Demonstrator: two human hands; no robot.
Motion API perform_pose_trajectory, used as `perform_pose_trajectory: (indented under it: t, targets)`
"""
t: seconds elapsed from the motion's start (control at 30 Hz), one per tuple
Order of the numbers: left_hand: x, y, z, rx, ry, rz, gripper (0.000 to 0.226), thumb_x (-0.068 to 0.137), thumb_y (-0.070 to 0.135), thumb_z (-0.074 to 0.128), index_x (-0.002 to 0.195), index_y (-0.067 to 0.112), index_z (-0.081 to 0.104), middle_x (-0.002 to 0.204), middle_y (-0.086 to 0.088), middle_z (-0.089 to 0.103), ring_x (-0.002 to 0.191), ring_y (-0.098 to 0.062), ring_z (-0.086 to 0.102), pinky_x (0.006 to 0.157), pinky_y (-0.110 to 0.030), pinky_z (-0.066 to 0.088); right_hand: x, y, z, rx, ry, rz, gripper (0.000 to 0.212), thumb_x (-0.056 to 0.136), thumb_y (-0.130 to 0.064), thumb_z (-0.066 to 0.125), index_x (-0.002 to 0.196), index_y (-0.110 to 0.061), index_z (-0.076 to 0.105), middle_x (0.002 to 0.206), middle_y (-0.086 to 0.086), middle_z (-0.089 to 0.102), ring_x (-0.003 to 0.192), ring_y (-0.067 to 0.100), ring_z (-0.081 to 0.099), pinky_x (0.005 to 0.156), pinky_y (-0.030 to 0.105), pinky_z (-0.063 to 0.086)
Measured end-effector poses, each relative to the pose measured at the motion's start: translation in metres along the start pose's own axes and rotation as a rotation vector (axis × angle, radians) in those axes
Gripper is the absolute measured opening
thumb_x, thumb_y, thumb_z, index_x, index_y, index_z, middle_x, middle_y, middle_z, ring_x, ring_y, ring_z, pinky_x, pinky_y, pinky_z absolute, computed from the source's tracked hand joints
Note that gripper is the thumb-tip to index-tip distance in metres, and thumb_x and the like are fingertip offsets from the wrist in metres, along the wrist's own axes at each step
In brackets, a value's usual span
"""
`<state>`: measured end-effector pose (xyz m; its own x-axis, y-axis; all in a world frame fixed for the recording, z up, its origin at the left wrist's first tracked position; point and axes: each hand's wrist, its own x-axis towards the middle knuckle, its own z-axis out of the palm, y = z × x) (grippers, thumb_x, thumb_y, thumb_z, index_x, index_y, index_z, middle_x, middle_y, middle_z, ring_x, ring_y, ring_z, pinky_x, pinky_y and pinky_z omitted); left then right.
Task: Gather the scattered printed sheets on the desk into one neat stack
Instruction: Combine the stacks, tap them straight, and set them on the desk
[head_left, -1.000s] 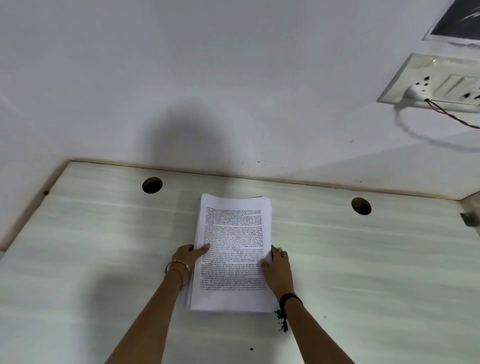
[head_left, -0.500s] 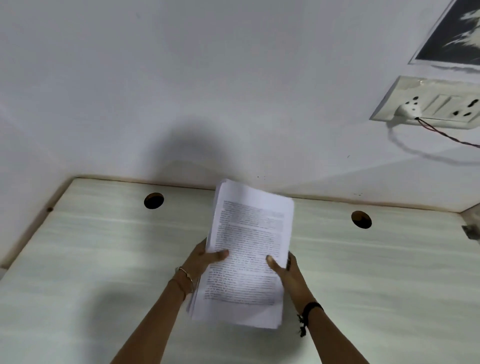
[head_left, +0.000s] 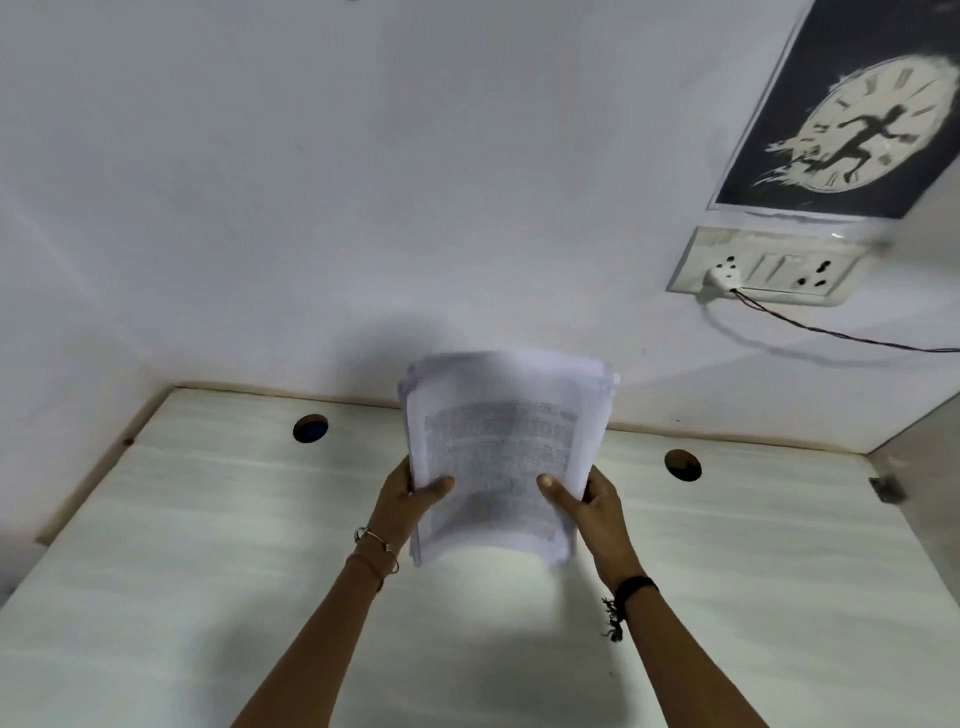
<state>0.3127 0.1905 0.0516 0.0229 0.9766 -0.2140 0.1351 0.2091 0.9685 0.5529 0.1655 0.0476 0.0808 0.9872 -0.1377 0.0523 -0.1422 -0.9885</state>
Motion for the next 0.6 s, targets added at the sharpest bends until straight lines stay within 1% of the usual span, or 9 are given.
perform_pose_trajectory:
  t: [0.07, 0.13, 0.2, 0.27, 0.33, 0.37, 0.47, 0.53, 0.6]
  targets:
    - [-0.006, -0.014, 0.002, 0.022, 0.025, -0.061, 0.029, 0.071, 0.015, 0.073, 0.098, 0.014, 0.063, 0.088, -0.001, 0.069, 0.088, -0.022, 0.064, 0.071, -0.021, 0.054, -0.002, 0.016, -0.003, -0.040, -0.008, 0.082, 0.030, 0.078, -0.032, 0.076, 0.100, -0.015, 0.067, 0.096, 0.010, 0.072, 0.091, 0.028, 0.068, 0.081, 0.043, 0.055]
    - [-0.012, -0.021, 0.008, 0.036, 0.064, -0.078, 0.022, 0.066, 0.025, 0.068, 0.088, 0.021, 0.064, 0.079, 0.009, 0.069, 0.079, -0.013, 0.065, 0.076, -0.030, 0.049, -0.003, 0.021, -0.006, -0.101, -0.014, 0.129, 0.034, 0.077, -0.036, 0.076, 0.095, -0.008, 0.067, 0.088, 0.009, 0.072, 0.083, 0.028, 0.068, 0.072, 0.038, 0.055]
    - [-0.017, -0.017, 0.014, 0.069, 0.080, -0.064, 0.030, 0.068, 0.032, 0.062, 0.092, 0.015, 0.063, 0.083, 0.000, 0.068, 0.084, -0.020, 0.064, 0.081, -0.035, 0.049, -0.002, 0.018, -0.008, -0.173, -0.013, 0.113, 0.054, 0.074, -0.049, 0.074, 0.082, 0.003, 0.061, 0.070, 0.008, 0.061, 0.065, 0.022, 0.057, 0.057, 0.031, 0.043]
    - [-0.018, -0.008, 0.016, 0.087, 0.077, -0.029, 0.033, 0.074, 0.032, 0.061, 0.098, 0.010, 0.061, 0.088, -0.005, 0.066, 0.085, -0.017, 0.064, 0.082, -0.036, 0.050, 0.002, 0.013, -0.010, -0.197, 0.010, 0.060, 0.075, 0.066, -0.062, 0.068, 0.078, 0.010, 0.055, 0.065, 0.009, 0.051, 0.060, 0.018, 0.047, 0.055, 0.030, 0.036]
    - [-0.014, 0.000, 0.014, 0.098, 0.069, 0.005, 0.027, 0.080, 0.025, 0.065, 0.102, 0.009, 0.060, 0.088, 0.002, 0.065, 0.077, 0.000, 0.064, 0.079, -0.031, 0.051, 0.007, 0.004, -0.011, -0.166, 0.037, 0.023, 0.077, 0.063, -0.064, 0.068, 0.082, 0.010, 0.057, 0.067, 0.010, 0.054, 0.061, 0.018, 0.050, 0.057, 0.032, 0.039]
    - [-0.012, 0.002, 0.013, 0.109, 0.065, 0.011, 0.030, 0.077, 0.028, 0.069, 0.101, 0.011, 0.061, 0.087, 0.004, 0.065, 0.076, 0.001, 0.064, 0.078, -0.031, 0.052, 0.008, -0.001, -0.013, -0.157, 0.030, 0.021, 0.076, 0.062, -0.064, 0.069, 0.083, 0.008, 0.059, 0.069, 0.009, 0.056, 0.063, 0.018, 0.052, 0.058, 0.032, 0.041]
    - [-0.014, 0.003, 0.010, 0.145, 0.093, -0.058, 0.046, 0.048, 0.054, 0.070, 0.085, 0.027, 0.061, 0.085, -0.005, 0.066, 0.081, -0.022, 0.063, 0.080, -0.038, 0.052, 0.001, -0.014, -0.015, -0.131, -0.062, 0.068, 0.066, 0.057, -0.065, 0.074, 0.094, -0.011, 0.067, 0.084, 0.000, 0.071, 0.077, 0.017, 0.067, 0.072, 0.032, 0.055]
    - [-0.018, 0.002, 0.012, 0.135, 0.080, -0.061, 0.049, 0.043, 0.054, 0.070, 0.084, 0.029, 0.061, 0.089, -0.009, 0.068, 0.087, -0.027, 0.063, 0.084, -0.041, 0.052, -0.003, -0.023, -0.016, -0.074, -0.058, 0.028, 0.066, 0.058, -0.071, 0.070, 0.103, -0.024, 0.068, 0.098, -0.004, 0.073, 0.092, 0.010, 0.068, 0.083, 0.029, 0.054]
    - [-0.020, 0.007, 0.015, 0.091, 0.079, -0.067, 0.051, 0.041, 0.051, 0.074, 0.085, 0.028, 0.064, 0.093, -0.013, 0.069, 0.092, -0.030, 0.064, 0.087, -0.043, 0.053, -0.002, -0.039, -0.015, 0.004, 0.008, -0.057, 0.077, 0.060, -0.079, 0.061, 0.110, -0.021, 0.065, 0.103, -0.009, 0.070, 0.097, 0.002, 0.063, 0.085, 0.019, 0.048]
